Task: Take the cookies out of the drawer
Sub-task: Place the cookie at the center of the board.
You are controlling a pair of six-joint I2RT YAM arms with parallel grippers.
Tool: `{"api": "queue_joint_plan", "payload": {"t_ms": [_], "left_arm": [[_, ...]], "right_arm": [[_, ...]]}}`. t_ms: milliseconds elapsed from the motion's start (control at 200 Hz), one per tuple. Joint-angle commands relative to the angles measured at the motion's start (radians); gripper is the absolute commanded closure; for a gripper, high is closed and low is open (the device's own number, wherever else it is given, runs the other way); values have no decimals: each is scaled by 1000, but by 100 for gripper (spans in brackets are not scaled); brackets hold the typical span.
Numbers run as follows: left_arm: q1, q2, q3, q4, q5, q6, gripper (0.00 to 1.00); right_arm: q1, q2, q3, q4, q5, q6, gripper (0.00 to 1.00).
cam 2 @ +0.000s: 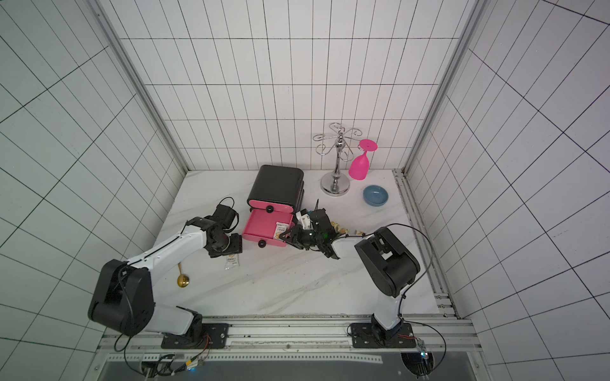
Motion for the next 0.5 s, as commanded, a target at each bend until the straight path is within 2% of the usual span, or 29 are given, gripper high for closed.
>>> {"api": "queue_joint_plan", "payload": {"t_ms": [0, 200, 300, 390, 495], "left_arm": [[8, -47, 44, 20, -3, -28, 19], [27, -140, 63, 58, 14, -76, 7], [55, -192, 25, 154, 143, -108, 2], [67, -212, -31, 257, 273, -138, 2], [70, -197, -72, 312, 354, -202, 2]], "right_arm": [[-9, -24, 49, 24, -10, -16, 65], [-10, -27, 46, 20, -11, -19, 65], [-10, -26, 51, 13, -15, -22, 65], [-12, -30, 53, 2, -16, -26, 64], [-13, -30, 58, -4, -16, -28, 64]]}}
